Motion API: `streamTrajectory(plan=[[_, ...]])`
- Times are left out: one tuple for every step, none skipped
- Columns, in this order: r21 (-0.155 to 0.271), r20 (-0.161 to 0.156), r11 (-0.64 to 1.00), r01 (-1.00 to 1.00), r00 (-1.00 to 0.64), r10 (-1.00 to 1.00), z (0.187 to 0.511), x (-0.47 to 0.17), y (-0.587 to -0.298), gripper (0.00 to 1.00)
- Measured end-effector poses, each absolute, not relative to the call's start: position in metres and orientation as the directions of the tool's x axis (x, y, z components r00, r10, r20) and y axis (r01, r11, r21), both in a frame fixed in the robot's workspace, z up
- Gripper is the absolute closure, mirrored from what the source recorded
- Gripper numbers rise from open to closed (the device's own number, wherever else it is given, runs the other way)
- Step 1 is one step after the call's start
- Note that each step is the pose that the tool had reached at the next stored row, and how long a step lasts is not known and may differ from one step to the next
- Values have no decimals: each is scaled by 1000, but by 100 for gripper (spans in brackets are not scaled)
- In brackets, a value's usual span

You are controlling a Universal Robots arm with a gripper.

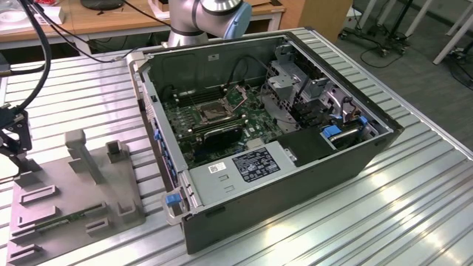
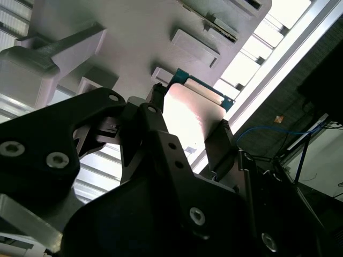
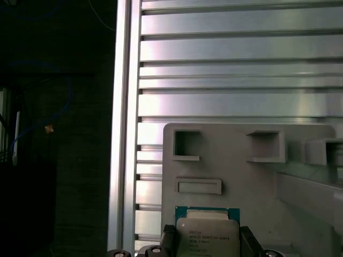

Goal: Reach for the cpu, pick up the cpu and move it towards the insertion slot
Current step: 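Pick up the cpu and move it towards the insertion slot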

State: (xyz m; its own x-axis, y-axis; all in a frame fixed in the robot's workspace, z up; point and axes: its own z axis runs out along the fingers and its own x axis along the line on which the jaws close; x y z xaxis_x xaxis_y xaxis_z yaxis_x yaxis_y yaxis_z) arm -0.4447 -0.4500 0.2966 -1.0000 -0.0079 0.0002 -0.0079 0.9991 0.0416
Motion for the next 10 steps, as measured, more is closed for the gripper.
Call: streamTrajectory(plan=[[42, 0, 999, -8, -1000, -8, 297, -444, -450, 45], [42, 0, 999, -8, -1000, -8, 297, -444, -450, 45], [42, 0, 999, -8, -1000, -8, 297, -444, -450, 45], [42, 0, 999, -8, -1000, -8, 297, -443, -450, 45], [42, 0, 999, -8, -1000, -8, 297, -443, -450, 45], [42, 0, 999, -8, -1000, -8, 297, -441, -450, 45], [42, 0, 999, -8, -1000, -8, 297, -440, -450, 45], [42, 0, 999, -8, -1000, -8, 296, -439, -450, 45], [42, 0, 999, -8, -1000, -8, 296, -439, -450, 45], [42, 0, 999, -8, -1000, -8, 296, -438, -450, 45]])
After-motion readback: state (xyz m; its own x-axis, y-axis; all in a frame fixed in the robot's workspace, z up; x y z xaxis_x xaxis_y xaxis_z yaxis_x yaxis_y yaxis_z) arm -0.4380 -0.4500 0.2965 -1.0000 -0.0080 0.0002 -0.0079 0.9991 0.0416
